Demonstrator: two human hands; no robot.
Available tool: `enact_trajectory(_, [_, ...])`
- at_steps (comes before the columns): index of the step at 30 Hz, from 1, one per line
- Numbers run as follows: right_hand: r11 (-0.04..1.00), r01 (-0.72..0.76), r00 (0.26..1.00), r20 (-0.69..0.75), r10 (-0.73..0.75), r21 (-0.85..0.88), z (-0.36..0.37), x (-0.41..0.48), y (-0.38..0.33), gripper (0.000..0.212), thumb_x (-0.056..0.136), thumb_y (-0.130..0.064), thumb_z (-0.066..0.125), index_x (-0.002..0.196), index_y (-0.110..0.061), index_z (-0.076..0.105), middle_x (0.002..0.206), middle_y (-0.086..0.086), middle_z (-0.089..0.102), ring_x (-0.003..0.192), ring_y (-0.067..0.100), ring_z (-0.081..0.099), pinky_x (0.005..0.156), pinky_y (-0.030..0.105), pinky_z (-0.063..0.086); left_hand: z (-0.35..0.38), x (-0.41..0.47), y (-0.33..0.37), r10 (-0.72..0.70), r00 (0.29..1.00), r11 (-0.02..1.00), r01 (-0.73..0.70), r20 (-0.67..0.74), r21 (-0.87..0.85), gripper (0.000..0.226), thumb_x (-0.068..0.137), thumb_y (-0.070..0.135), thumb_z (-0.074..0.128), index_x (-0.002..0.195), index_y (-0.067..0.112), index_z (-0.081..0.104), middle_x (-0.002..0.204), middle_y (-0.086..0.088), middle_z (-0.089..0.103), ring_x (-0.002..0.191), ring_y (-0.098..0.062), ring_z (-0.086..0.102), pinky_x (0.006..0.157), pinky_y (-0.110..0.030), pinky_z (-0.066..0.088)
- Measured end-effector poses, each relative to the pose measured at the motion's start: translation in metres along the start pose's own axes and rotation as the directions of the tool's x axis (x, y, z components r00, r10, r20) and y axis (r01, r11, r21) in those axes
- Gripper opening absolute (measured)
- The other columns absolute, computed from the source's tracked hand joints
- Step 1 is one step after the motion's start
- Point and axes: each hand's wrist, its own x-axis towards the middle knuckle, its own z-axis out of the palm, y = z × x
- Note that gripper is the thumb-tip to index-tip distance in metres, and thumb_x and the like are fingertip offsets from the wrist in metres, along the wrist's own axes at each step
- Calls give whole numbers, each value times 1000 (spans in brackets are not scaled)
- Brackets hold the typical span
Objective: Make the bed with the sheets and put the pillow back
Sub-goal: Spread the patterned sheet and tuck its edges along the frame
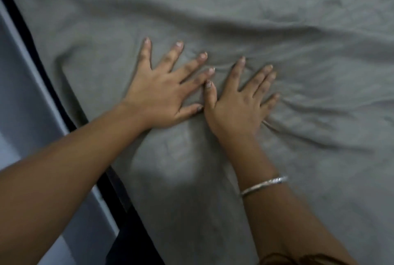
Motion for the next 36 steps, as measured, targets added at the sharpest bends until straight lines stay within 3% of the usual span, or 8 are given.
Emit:
enact_trajectory(4, [973,232,972,38,-232,0,-15,16,1,74,89,-64,27,150,-34,-2,158,15,-9,144,36,-11,112,59,-4,-5,-1,-14,-177,984,984,177,-16,6,73,85,69,22,147,31,27,155,-5,24,141,-39,22,98,-76,9])
enact_trajectory(9, [1000,-30,998,-48,30,3,-4,-7,0,84,83,-69,16,152,-22,6,157,20,-4,142,46,-3,111,61,-1,1,-10,-11,74,996,997,-74,-42,-4,73,85,67,24,146,26,31,152,-6,31,137,-40,30,99,-74,13])
enact_trajectory(11, [999,-34,999,-20,33,-7,-3,-2,-20,86,84,-68,21,152,-18,4,155,25,-4,140,49,-4,109,62,-1,1,-9,-32,41,998,999,-42,-41,-6,76,83,70,24,146,27,32,153,-5,31,137,-39,30,100,-73,13])
enact_trajectory(18, [922,387,920,68,-386,-10,-20,51,-82,71,88,-64,32,148,-43,1,158,8,-14,142,38,-17,106,67,-8,-10,-8,-99,-152,988,988,153,-22,10,81,82,72,21,149,26,23,154,-12,25,140,-38,24,105,-70,8])
enact_trajectory(24, [946,323,946,10,-323,-43,-9,38,-98,82,82,-65,19,152,-24,3,156,23,-7,143,42,-9,109,64,-4,0,-25,-122,-171,983,985,170,-69,-15,74,86,69,24,146,26,32,152,-5,32,139,-33,31,105,-68,13])
enact_trajectory(28, [900,427,904,46,-425,-92,-6,40,-140,76,87,-60,24,151,-26,2,156,23,-10,137,53,-13,106,67,-6,2,-30,-152,-243,967,969,239,-75,-61,69,88,64,28,146,27,30,154,-8,27,139,-36,27,107,-62,17])
enact_trajectory(32, [859,507,862,45,-505,-66,-8,33,-174,77,91,-55,32,152,-17,2,155,25,-7,140,48,-9,108,66,-3,8,-54,-159,-522,848,844,497,-92,-203,68,89,57,30,146,19,31,154,-13,26,139,-36,27,107,-59,22])
enact_trajectory(36, [736,669,741,11,-672,-101,20,-25,-204,78,82,-47,53,148,-14,28,153,29,13,138,54,8,107,67,3,30,-97,-158,-738,674,520,606,41,-602,72,89,55,27,150,19,18,154,-17,21,142,-29,24,112,-38,24])
